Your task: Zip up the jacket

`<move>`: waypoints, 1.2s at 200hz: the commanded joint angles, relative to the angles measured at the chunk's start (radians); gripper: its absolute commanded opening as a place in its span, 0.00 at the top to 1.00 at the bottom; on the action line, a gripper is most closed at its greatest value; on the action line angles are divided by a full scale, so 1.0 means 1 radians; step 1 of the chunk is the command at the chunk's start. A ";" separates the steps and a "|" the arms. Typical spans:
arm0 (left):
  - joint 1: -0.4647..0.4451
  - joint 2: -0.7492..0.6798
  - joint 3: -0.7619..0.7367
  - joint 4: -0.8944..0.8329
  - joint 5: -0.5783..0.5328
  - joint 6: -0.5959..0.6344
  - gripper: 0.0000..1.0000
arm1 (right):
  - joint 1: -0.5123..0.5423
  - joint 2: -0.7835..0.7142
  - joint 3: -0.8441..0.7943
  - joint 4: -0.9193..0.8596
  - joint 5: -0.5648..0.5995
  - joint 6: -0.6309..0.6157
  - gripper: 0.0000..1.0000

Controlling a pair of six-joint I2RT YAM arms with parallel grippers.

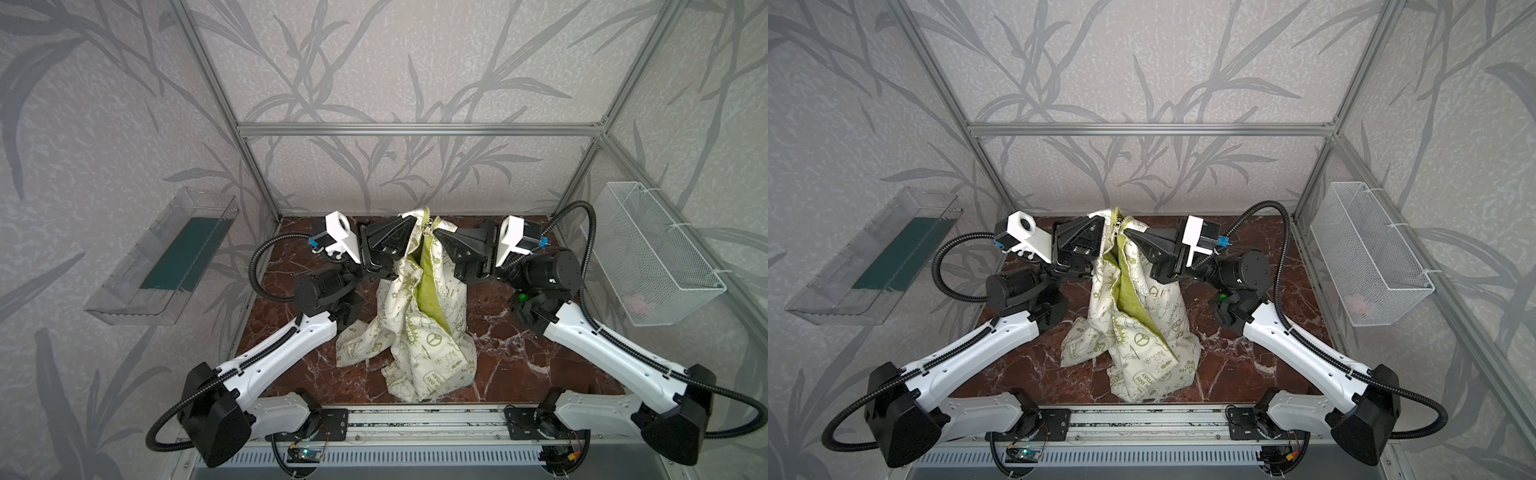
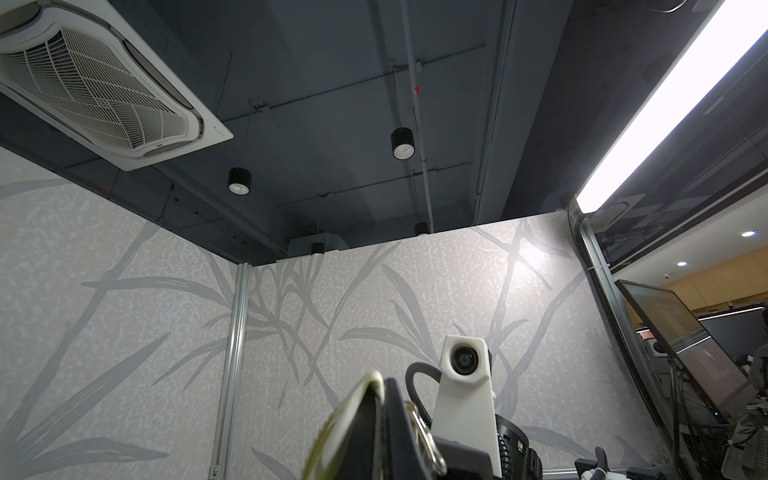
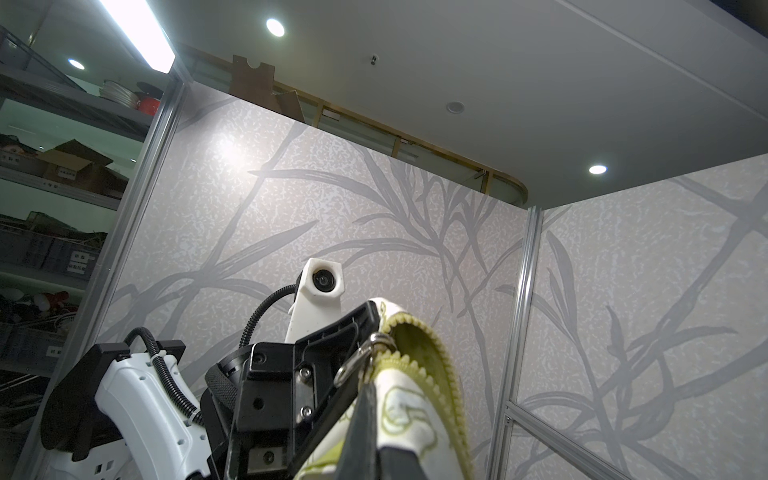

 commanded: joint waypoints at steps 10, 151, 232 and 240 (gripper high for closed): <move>-0.005 -0.023 -0.010 0.054 -0.004 0.007 1.00 | -0.001 -0.006 0.048 0.092 0.025 0.016 1.00; 0.017 -0.023 -0.079 0.045 0.025 0.035 1.00 | -0.004 -0.071 0.056 -0.056 0.021 -0.024 1.00; 0.037 -0.060 -0.103 -0.002 0.030 0.035 1.00 | -0.021 -0.122 0.070 -0.233 0.040 -0.013 1.00; 0.037 -0.061 -0.106 0.000 0.030 0.030 1.00 | -0.021 -0.121 0.070 -0.231 0.041 -0.007 1.00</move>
